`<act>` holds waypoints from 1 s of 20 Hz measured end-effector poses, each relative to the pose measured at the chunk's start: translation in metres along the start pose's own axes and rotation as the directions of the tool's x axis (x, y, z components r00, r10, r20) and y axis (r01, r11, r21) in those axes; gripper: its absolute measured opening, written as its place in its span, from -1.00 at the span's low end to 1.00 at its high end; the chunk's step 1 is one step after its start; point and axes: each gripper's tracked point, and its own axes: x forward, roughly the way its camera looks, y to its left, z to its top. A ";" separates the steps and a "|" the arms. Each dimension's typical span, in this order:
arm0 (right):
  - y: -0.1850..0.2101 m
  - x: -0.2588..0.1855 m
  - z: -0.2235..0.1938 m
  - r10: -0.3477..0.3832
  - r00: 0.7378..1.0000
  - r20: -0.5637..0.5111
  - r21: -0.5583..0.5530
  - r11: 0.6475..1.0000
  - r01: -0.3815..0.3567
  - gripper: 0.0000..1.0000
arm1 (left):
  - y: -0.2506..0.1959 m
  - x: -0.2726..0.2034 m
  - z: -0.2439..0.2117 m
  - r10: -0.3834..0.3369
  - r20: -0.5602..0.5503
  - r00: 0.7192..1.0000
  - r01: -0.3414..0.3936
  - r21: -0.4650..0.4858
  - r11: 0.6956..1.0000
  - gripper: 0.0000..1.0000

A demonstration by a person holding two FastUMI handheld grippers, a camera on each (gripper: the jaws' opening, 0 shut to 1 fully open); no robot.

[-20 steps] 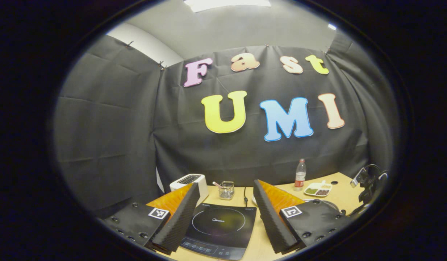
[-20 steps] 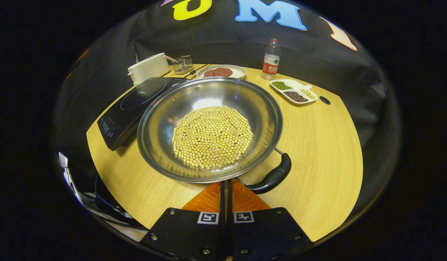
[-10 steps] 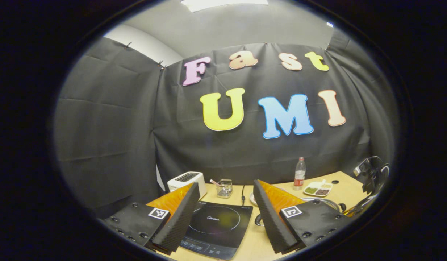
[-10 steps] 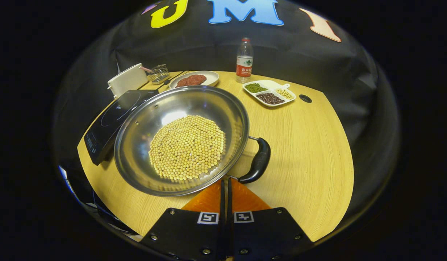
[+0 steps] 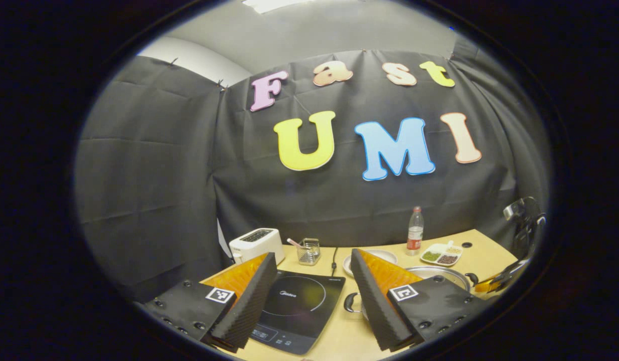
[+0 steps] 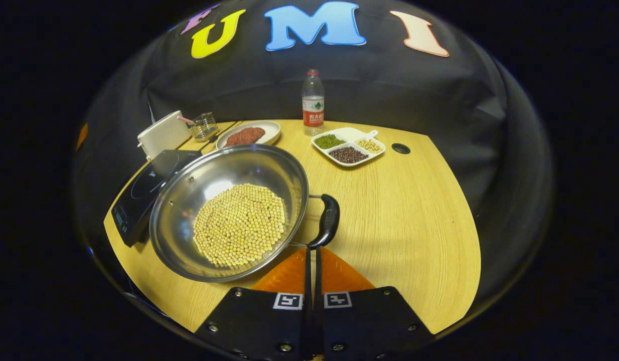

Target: First push the handle of the pot to place it horizontally, then grasp the pot with both hands and set it on the induction cooktop.

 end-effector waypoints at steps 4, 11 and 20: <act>0.014 -0.029 0.034 0.054 0.982 0.179 0.007 0.998 -0.056 -0.48 | -0.024 0.015 -0.016 -0.042 -0.030 0.999 0.042 -0.015 0.999 0.99; 0.026 -0.034 0.050 0.028 0.964 0.264 -0.024 0.999 -0.023 1.00 | -0.060 0.059 -0.060 -0.192 -0.123 0.974 0.186 -0.060 0.981 1.00; 0.014 -0.002 0.055 -0.105 0.972 0.211 0.103 0.991 0.085 1.00 | -0.093 0.118 -0.139 -0.365 -0.298 0.882 0.357 -0.083 0.930 0.92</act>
